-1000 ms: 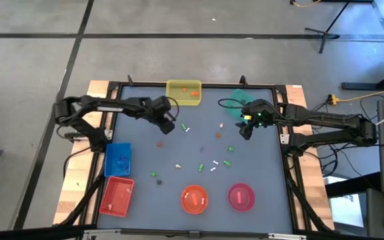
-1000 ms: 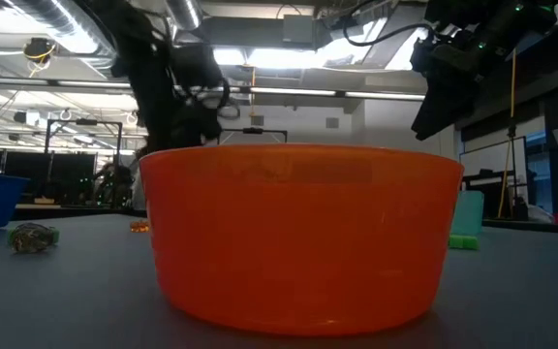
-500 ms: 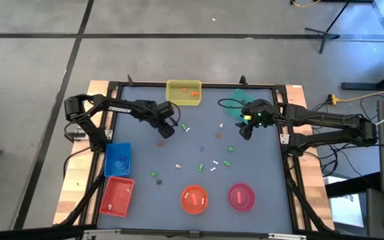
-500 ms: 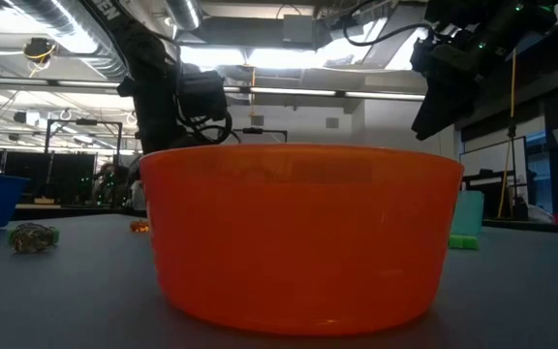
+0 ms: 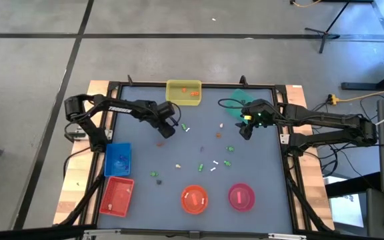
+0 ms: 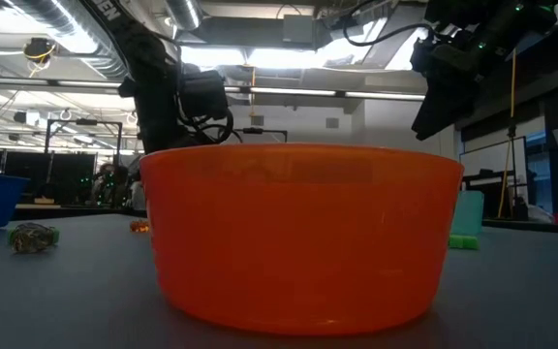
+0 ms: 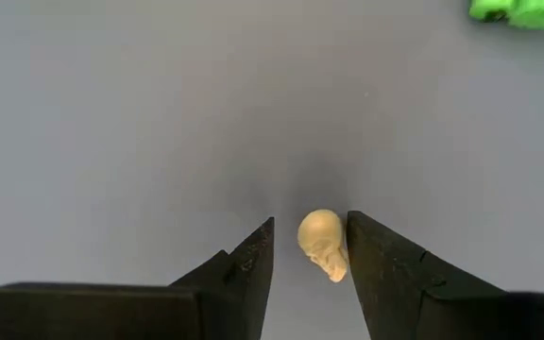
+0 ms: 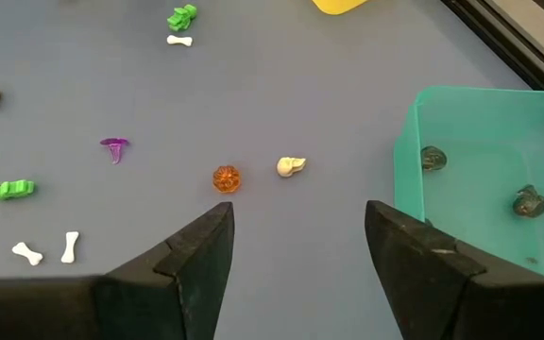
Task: Sort Halloween decoration
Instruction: Put the brown skull toy into the red bin
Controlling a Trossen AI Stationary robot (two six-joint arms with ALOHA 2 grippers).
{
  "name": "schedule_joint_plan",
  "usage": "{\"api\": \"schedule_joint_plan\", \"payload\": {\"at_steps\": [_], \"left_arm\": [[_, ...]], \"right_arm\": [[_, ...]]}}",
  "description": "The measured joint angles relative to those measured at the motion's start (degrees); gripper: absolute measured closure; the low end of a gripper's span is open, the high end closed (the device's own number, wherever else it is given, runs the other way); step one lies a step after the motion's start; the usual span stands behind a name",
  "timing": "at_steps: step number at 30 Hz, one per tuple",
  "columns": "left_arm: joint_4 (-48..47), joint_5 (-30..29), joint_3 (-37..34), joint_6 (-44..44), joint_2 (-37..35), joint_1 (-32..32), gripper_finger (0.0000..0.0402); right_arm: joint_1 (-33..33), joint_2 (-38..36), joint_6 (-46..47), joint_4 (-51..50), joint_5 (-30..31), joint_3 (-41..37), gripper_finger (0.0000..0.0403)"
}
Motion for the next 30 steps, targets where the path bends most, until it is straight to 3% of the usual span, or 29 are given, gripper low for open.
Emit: {"api": "schedule_joint_plan", "payload": {"at_steps": [19,30], "left_arm": [[-0.72,-0.12,0.00,0.17,0.05,0.04,0.0349],[-0.69,-0.40,0.02,0.20,0.05,0.07,0.0355]], "right_arm": [[-0.02,0.00,0.00,-0.02,0.00,0.00,0.0164],[-0.01,0.00,0.00,-0.02,0.00,0.00,0.0164]]}}
